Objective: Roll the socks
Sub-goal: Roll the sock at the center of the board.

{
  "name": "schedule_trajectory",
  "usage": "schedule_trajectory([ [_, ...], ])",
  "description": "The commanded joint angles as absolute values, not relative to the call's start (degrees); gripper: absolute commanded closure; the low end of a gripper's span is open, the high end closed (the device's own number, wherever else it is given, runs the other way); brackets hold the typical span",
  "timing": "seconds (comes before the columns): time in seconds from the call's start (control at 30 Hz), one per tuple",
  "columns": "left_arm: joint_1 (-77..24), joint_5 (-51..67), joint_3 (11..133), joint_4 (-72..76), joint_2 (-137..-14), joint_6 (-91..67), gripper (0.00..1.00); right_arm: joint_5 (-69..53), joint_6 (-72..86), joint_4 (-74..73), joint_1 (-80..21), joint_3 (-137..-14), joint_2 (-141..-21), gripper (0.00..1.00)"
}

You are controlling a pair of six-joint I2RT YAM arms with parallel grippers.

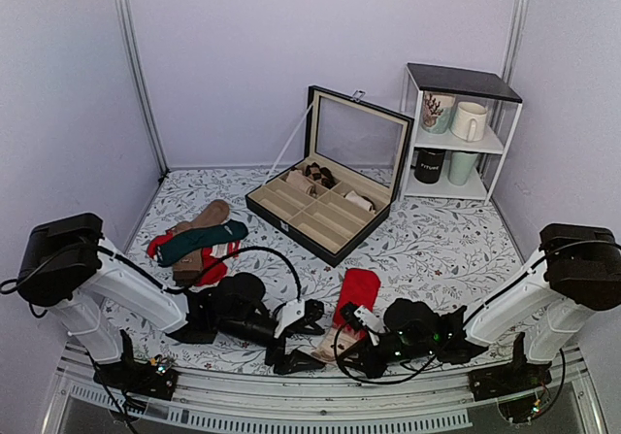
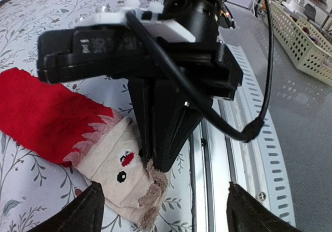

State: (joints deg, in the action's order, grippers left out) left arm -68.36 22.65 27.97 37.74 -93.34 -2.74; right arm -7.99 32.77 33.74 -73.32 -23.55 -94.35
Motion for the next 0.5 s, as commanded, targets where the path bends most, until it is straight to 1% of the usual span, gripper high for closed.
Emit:
schedule_trajectory([
  [0.0,-69.32,27.00,30.18,37.26,-96.35,-0.45,0.22,-9.39,32.88,23.54,-73.04,-20.75,-96.16,1.00],
  [0.03,-69.27,27.49,30.68,36.73,-97.10,-0.12,0.25,-9.50,32.83,23.29,-72.99,-20.63,-96.15,1.00],
  [0.2,-69.32,28.53,32.96,33.91,-99.99,0.82,0.32,-10.28,32.52,22.83,-72.73,-19.79,-95.29,1.00],
  [0.47,-69.76,27.14,34.72,32.56,-104.55,0.36,0.31,-11.33,31.95,22.25,-72.38,-18.68,-93.69,1.00],
])
